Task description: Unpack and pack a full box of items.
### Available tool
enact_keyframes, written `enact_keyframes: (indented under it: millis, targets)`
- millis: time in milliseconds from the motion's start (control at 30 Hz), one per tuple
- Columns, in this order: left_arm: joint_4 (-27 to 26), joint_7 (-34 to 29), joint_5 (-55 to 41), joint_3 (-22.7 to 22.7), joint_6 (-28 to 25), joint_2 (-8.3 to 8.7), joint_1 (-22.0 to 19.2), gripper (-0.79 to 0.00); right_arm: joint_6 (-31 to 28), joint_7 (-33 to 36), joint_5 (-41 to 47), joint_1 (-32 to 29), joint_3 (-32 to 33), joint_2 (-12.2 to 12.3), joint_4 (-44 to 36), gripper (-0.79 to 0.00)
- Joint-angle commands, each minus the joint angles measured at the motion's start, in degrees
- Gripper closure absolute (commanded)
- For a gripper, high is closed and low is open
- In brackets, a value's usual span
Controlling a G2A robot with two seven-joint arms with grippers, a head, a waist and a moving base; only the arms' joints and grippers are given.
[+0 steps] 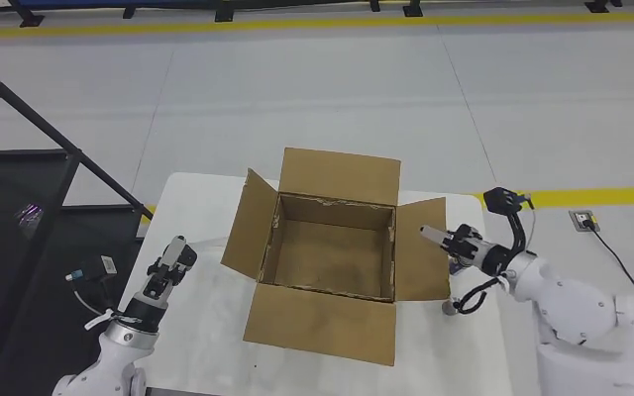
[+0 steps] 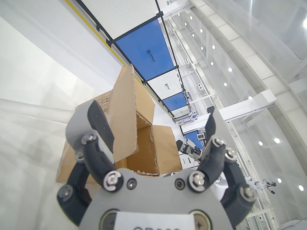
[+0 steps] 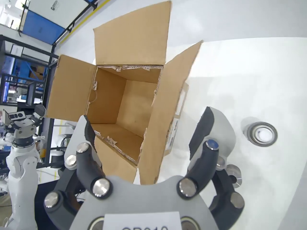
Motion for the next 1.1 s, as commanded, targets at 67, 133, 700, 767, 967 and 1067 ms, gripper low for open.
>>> enact_keyframes:
  millis: [67, 133, 700, 767, 967, 1067]
  targets:
    - [0.0, 0.0, 0.0, 0.0, 0.0, 0.00, 0.0, -0.785, 0.4, 1.7, -1.8, 3.4, -3.2, 0.2, 3.8, -0.785]
    - [0.0, 0.0, 0.0, 0.0, 0.0, 0.00, 0.0, -0.785, 0.7, 1.9, -3.0, 4.5, -4.7, 0.4, 4.9, -0.785]
    - [0.0, 0.0, 0.0, 0.0, 0.0, 0.00, 0.0, -0.785, 2.7, -1.2, -3.8, 8.7, -14.0, 0.5, 7.0, -0.785]
    - [0.0, 0.0, 0.0, 0.0, 0.0, 0.00, 0.0, -0.785, 3.4, -2.4, -4.3, 8.4, -13.7, 0.6, 6.0, -0.785]
    - [0.0, 0.0, 0.0, 0.0, 0.0, 0.00, 0.0, -0.785, 5.2, -6.6, -8.2, 1.7, -7.7, 1.7, -3.3, -0.785]
    - [0.0, 0.0, 0.0, 0.0, 0.0, 0.00, 0.0, -0.785, 6.2, -8.9, -8.0, -1.8, -4.5, 1.9, -7.3, -0.785]
